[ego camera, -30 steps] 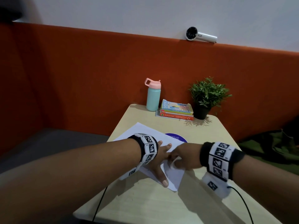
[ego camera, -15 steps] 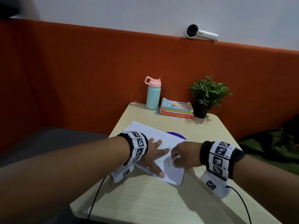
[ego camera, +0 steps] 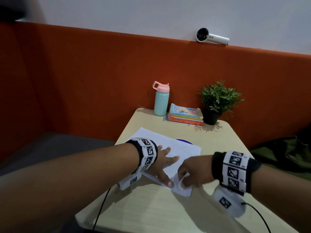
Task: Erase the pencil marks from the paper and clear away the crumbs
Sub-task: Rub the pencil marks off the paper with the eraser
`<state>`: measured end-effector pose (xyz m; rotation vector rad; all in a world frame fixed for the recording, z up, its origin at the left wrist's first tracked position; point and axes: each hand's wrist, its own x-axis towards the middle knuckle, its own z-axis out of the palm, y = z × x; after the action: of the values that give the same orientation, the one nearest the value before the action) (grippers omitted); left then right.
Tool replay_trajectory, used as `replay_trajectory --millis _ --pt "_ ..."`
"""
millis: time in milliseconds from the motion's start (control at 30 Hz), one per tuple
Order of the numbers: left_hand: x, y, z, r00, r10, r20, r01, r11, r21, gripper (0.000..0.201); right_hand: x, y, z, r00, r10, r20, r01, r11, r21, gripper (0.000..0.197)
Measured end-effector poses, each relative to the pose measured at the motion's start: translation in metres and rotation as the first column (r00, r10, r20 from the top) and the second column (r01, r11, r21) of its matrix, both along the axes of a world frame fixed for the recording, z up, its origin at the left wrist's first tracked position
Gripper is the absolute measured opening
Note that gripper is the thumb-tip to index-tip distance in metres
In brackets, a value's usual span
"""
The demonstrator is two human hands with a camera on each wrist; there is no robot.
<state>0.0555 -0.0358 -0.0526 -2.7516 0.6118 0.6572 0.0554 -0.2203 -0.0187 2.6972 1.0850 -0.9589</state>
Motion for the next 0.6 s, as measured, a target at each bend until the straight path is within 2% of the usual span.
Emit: replay_trajectory --millis 100,267,400,467,533,600 --pt "0.001 -0.001 0.0 1.0 -0.008 -0.002 0.008 1.0 0.001 0.112 0.019 -0.005 0.008 0.99 -0.074 0.119 0.073 0.997 0.006 0.031" --pt "0.0 0.001 -0.002 1.0 0.009 0.015 -0.009 1.0 -0.006 0.114 -0.013 0.007 -0.001 0.997 0.005 -0.075 -0.004 1.0 0.016 0.023" --pt "0.0 -0.001 0.0 1.0 -0.013 0.013 0.013 1.0 0.003 0.113 0.019 0.004 0.012 0.995 -0.038 0.087 0.037 0.999 0.006 0.024" --pt "0.001 -0.001 0.0 1.0 -0.008 0.008 0.008 1.0 0.012 0.113 0.028 0.001 0.012 0.991 -0.058 0.118 0.058 0.998 0.0 0.023" --pt "0.0 0.0 0.001 1.0 -0.007 0.017 0.007 1.0 0.011 0.115 0.02 0.003 0.006 0.994 -0.01 0.112 0.013 1.0 -0.028 0.027" --pt "-0.002 0.001 0.002 1.0 0.003 0.021 -0.003 1.0 0.003 0.117 0.001 0.009 0.001 0.997 0.066 0.037 -0.064 0.997 -0.05 0.026"
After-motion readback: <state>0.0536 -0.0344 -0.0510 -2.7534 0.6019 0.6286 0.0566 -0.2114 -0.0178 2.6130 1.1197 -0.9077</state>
